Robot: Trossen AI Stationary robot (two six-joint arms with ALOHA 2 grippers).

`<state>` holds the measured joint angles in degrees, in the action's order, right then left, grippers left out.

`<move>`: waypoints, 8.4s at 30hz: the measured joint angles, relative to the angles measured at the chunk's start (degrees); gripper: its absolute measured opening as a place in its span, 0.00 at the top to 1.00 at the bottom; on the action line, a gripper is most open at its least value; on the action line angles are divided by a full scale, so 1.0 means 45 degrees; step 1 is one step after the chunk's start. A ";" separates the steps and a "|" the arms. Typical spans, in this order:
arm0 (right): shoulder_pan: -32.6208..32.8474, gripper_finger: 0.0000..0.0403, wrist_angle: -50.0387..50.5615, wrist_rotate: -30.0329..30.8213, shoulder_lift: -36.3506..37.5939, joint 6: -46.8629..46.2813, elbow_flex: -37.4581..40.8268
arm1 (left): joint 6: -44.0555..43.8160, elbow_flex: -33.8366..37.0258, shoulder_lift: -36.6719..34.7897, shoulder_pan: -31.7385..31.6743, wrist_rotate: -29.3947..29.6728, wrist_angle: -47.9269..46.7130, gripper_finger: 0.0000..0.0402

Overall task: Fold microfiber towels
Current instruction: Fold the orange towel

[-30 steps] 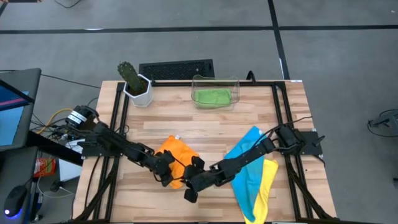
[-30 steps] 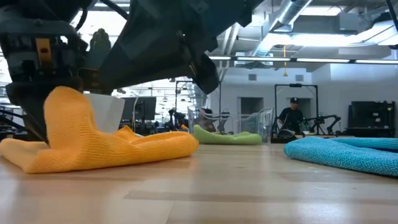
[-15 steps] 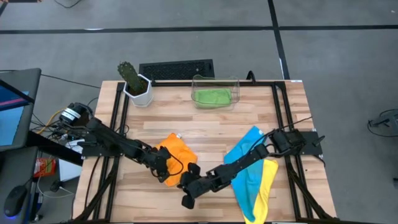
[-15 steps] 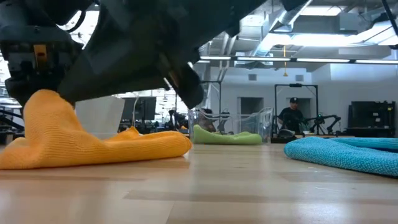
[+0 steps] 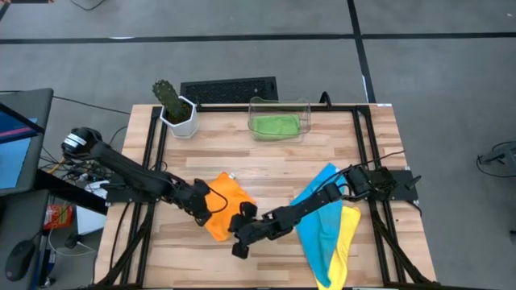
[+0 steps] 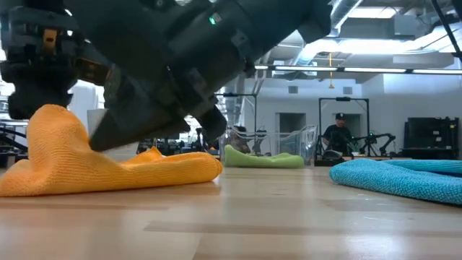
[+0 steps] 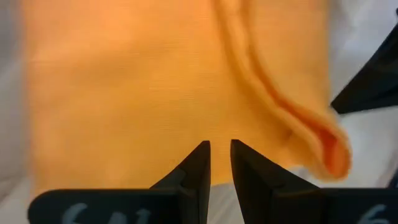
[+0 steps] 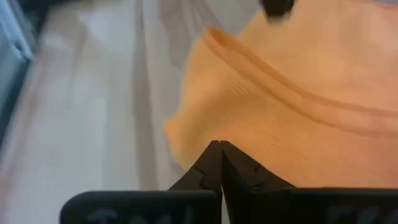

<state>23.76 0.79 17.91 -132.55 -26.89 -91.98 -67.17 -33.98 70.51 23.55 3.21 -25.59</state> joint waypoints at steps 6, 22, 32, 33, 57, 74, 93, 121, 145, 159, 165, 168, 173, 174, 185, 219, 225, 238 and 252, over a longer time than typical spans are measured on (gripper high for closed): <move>-0.0150 0.97 0.0443 -0.0346 0.0000 0.0982 0.0005 | -0.0227 0.0000 0.0049 0.0482 0.1288 -0.1343 0.86; -0.0629 0.96 0.2828 -0.1249 0.0268 0.1320 0.0248 | -0.1766 -0.0044 0.4652 0.1747 0.0566 0.5919 0.86; -0.0554 0.94 0.5800 -0.1380 0.1708 0.1655 0.0321 | -0.1482 -0.0917 0.6632 0.1750 0.0673 0.8926 0.86; -0.0483 0.94 0.5890 -0.1376 0.1879 0.1651 0.0321 | -0.1365 -0.0976 0.6633 0.1715 0.0854 0.8928 0.86; 0.2579 0.85 0.4312 0.2884 0.2000 -0.3136 0.0267 | -0.1177 -0.2166 0.6700 0.1993 0.0668 0.8554 0.86; 0.2282 0.96 0.4874 0.3791 0.1928 -0.2255 0.0311 | -0.2931 -0.2166 0.6571 0.3352 0.1381 0.7096 0.87; 0.2459 0.94 0.5533 0.3195 0.2035 -0.2342 0.0306 | -0.1520 -0.3711 0.6118 0.3971 0.5129 0.1489 1.00; 0.0994 0.95 0.3529 0.0688 0.0503 0.0073 0.0239 | -0.5134 -0.3757 0.7074 0.5455 0.4572 0.2194 1.00; 0.2709 0.95 0.3230 0.3371 0.3356 -0.2280 0.3510 | -0.4755 -0.3735 0.5041 0.5263 0.5813 0.2285 1.00; 0.2197 0.94 0.2212 0.2895 0.3356 -0.2443 0.4051 | 0.2147 -0.3759 0.5204 0.1576 0.7391 0.4496 1.00; 0.2560 0.96 0.2315 0.2793 0.3356 -0.2578 0.4051 | 0.4620 -0.3755 0.5884 0.0295 0.5474 0.6158 1.00; 0.2645 0.96 0.2503 0.2798 0.3356 -0.2591 0.4051 | 0.5142 -0.3796 0.6561 0.0081 0.3935 0.7053 1.00; 0.2618 0.94 0.2538 0.2860 0.3298 -0.2611 0.4047 | 0.4979 -0.3759 0.6972 -0.0006 0.3682 0.6694 1.00; 0.2592 0.94 0.2424 0.2858 0.3204 -0.2610 0.4025 | 0.4976 -0.3759 0.6972 -0.0034 0.3672 0.6732 1.00; 0.2441 0.94 0.2439 0.2219 0.2555 -0.2804 0.4038 | 0.5044 -0.3759 0.7079 -0.0048 0.3337 0.6019 1.00; 0.3553 0.95 0.2288 0.4066 0.2834 -0.2588 0.4094 | 0.4920 -0.3779 0.6010 0.0511 0.3585 0.6151 1.00; 0.3229 0.95 0.0783 0.2959 0.1991 -0.2375 0.4095 | 0.5116 -0.3784 0.6549 0.0464 0.3777 0.7125 1.00; 0.3289 0.96 0.0913 0.3469 0.2777 -0.1920 0.4095 | 0.5027 -0.3759 0.7686 0.0060 0.3135 0.6712 1.00; 0.2283 0.96 0.1043 0.5340 0.3036 -0.1382 0.4085 | 0.6253 -0.3764 0.5224 -0.0292 0.5230 0.5472 1.00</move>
<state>34.03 5.48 41.94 -118.89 -33.11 -73.60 -39.03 -50.92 94.02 22.24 26.74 -0.96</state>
